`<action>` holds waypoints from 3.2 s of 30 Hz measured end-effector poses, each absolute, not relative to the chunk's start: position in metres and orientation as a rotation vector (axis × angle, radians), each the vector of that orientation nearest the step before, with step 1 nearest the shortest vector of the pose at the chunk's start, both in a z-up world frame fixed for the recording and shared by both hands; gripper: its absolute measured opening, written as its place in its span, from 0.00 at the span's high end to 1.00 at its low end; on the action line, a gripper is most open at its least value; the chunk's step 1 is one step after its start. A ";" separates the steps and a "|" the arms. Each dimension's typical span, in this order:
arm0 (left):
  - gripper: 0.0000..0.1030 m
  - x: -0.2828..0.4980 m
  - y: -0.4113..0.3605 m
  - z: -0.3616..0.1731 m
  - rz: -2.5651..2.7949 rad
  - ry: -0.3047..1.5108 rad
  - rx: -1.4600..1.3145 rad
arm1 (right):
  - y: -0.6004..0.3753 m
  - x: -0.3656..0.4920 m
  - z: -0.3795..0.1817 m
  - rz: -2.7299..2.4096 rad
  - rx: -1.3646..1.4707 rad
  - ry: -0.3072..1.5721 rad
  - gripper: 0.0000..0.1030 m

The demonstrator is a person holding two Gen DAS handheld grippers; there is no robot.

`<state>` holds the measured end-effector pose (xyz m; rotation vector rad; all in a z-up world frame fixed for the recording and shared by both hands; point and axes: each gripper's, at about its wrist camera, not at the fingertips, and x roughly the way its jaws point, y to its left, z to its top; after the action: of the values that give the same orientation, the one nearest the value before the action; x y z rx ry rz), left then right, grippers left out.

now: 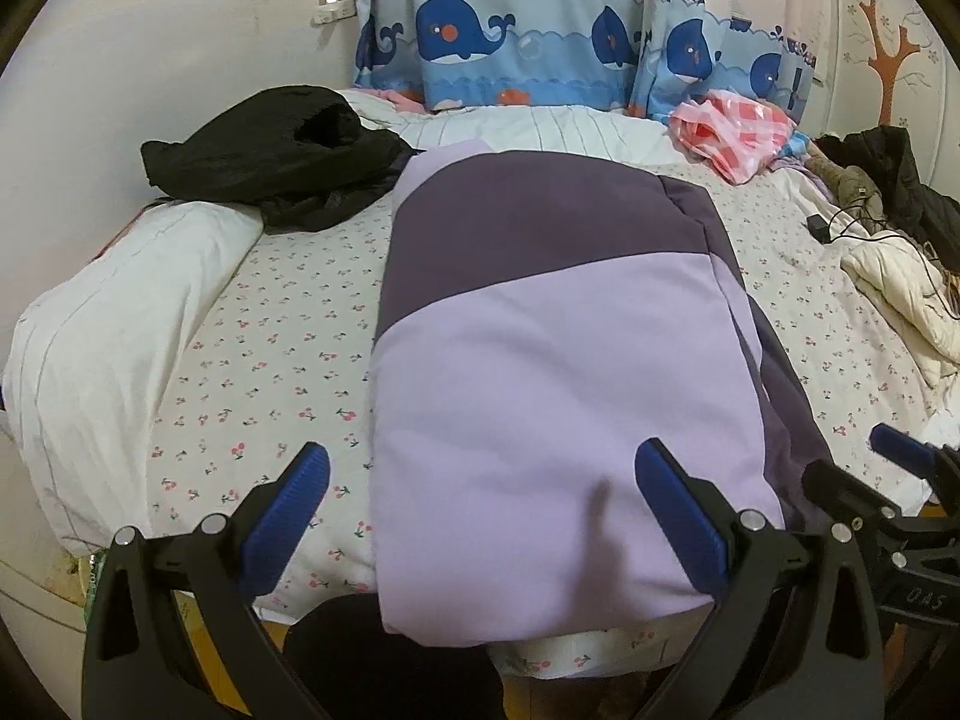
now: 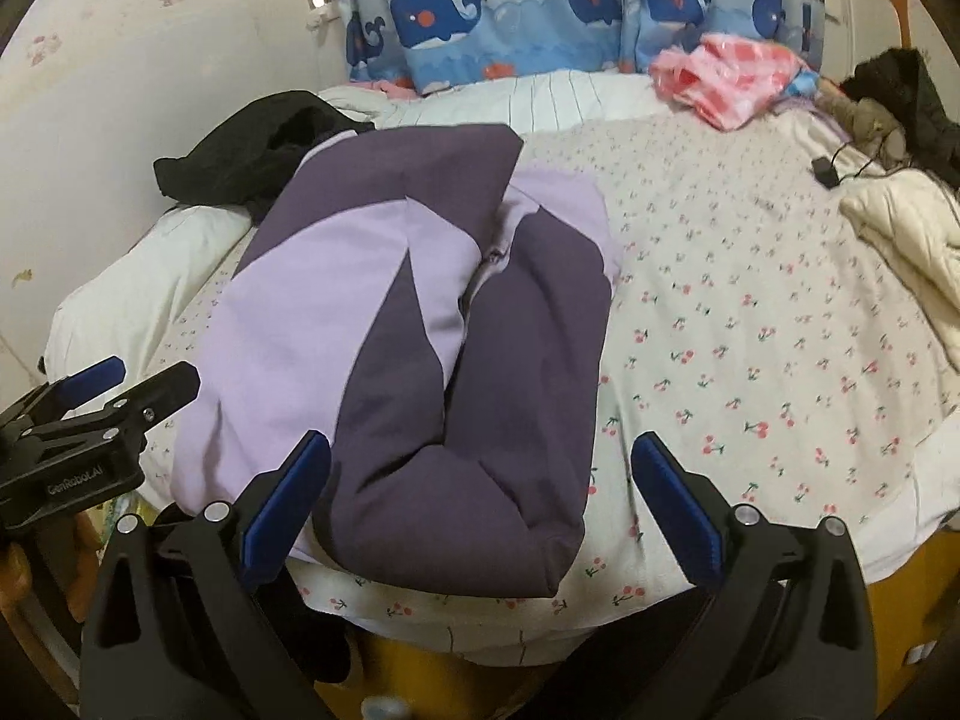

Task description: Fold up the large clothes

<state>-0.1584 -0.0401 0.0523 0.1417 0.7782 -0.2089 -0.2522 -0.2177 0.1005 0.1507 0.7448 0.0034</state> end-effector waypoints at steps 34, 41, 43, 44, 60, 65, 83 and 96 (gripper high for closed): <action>0.05 -0.163 -0.038 0.056 -0.176 0.769 0.145 | -0.203 -0.233 0.105 0.029 0.105 0.747 0.06; 0.05 -0.161 -0.039 0.055 -0.170 0.776 0.146 | -0.205 -0.231 0.103 0.032 0.107 0.749 0.06; 0.05 -0.161 -0.039 0.055 -0.164 0.776 0.150 | -0.205 -0.231 0.103 0.033 0.108 0.749 0.06; 0.05 -0.159 -0.040 0.055 -0.164 0.776 0.152 | -0.205 -0.231 0.103 0.033 0.108 0.750 0.06; 0.05 -0.156 -0.040 0.051 -0.147 0.815 0.156 | -0.204 -0.225 0.101 0.042 0.105 0.753 0.06; 0.05 -0.154 -0.039 0.050 -0.145 0.825 0.156 | -0.203 -0.224 0.101 0.044 0.103 0.754 0.06; 0.05 -0.151 -0.038 0.052 -0.129 0.844 0.168 | -0.205 -0.220 0.103 0.058 0.092 0.760 0.06; 0.05 -0.148 -0.030 0.048 -0.135 0.890 0.109 | -0.208 -0.218 0.104 0.065 0.086 0.761 0.06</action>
<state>-0.1475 -0.0297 0.0482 0.1093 0.8896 -0.1346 -0.2178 -0.2077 0.1043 0.0857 0.7613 0.0651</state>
